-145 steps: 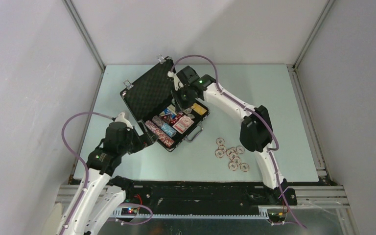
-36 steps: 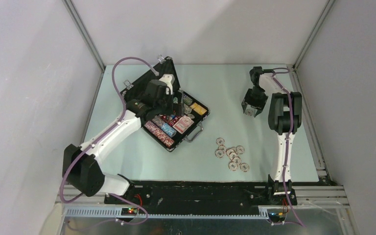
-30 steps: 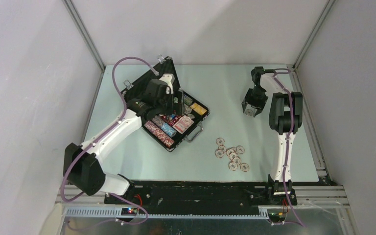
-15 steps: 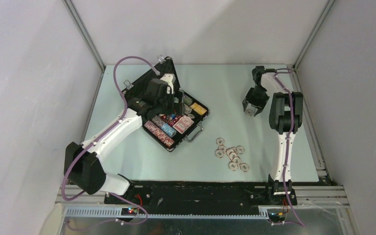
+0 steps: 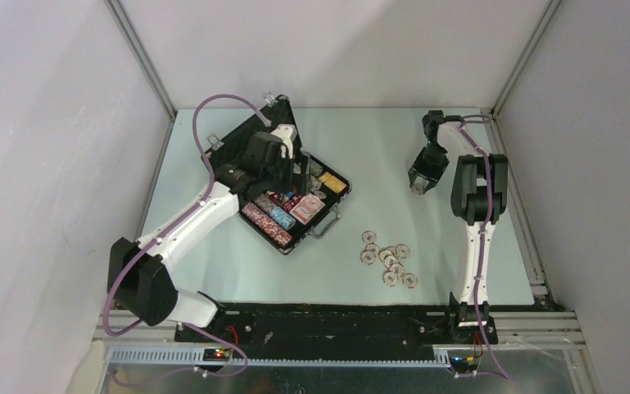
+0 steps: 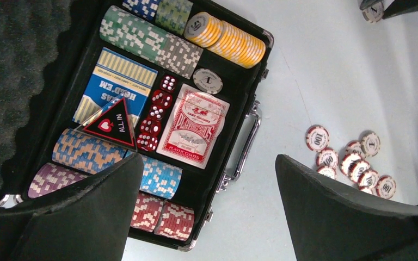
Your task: Pack up texas hold em set
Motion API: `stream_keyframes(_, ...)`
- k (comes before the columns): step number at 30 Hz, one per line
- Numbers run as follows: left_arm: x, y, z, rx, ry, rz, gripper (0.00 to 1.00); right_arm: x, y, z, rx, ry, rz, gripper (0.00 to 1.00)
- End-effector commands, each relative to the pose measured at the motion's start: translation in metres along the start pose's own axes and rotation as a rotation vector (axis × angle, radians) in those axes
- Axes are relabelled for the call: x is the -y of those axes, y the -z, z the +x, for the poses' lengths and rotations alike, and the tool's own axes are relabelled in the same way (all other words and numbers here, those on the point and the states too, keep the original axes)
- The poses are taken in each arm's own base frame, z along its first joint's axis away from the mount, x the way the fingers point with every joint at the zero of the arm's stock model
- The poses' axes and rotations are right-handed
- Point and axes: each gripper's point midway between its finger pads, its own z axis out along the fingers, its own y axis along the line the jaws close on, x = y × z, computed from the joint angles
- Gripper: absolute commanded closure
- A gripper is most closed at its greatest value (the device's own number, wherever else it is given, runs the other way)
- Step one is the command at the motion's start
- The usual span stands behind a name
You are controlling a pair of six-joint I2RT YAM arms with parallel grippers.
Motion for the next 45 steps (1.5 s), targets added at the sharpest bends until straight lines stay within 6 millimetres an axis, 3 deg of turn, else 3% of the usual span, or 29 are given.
stream_keyframes(1, 0.022, 0.000, -0.008, 0.007, -0.089, 0.070, 0.02, -0.006, -0.004, 0.035, -0.074, 0.008, 0.005, 0.54)
stream_keyframes(8, 0.043, -0.010, 0.009, -0.069, -0.272, 0.056, 0.02, -0.016, 0.013, 0.092, -0.127, 0.033, -0.040, 0.54)
stream_keyframes(13, 0.048, -0.015, 0.015, -0.090, -0.320, 0.052, 0.02, -0.018, 0.026, 0.118, -0.148, 0.067, -0.044, 0.55)
stream_keyframes(20, 0.048, -0.011, 0.013, -0.074, -0.322, 0.047, 0.02, -0.025, 0.056, 0.119, -0.124, 0.070, -0.097, 0.55)
stream_keyframes(25, 0.045, -0.007, 0.011, -0.062, -0.326, 0.035, 0.02, -0.040, 0.085, 0.120, -0.080, 0.132, -0.125, 0.55)
stream_keyframes(28, 0.045, -0.007, 0.012, -0.062, -0.324, 0.039, 0.02, -0.047, 0.092, 0.123, -0.081, 0.150, -0.146, 0.55)
stream_keyframes(33, 0.045, -0.008, 0.017, -0.065, -0.293, 0.042, 0.02, -0.072, 0.101, 0.130, -0.099, 0.180, -0.223, 0.54)
stream_keyframes(37, 0.039, -0.003, 0.014, -0.032, -0.268, 0.019, 0.02, -0.105, 0.104, 0.139, -0.106, 0.234, -0.285, 0.54)
stream_keyframes(45, 0.009, 0.015, 0.015, 0.011, -0.234, -0.067, 0.02, -0.172, 0.120, 0.164, -0.103, 0.333, -0.462, 0.54)
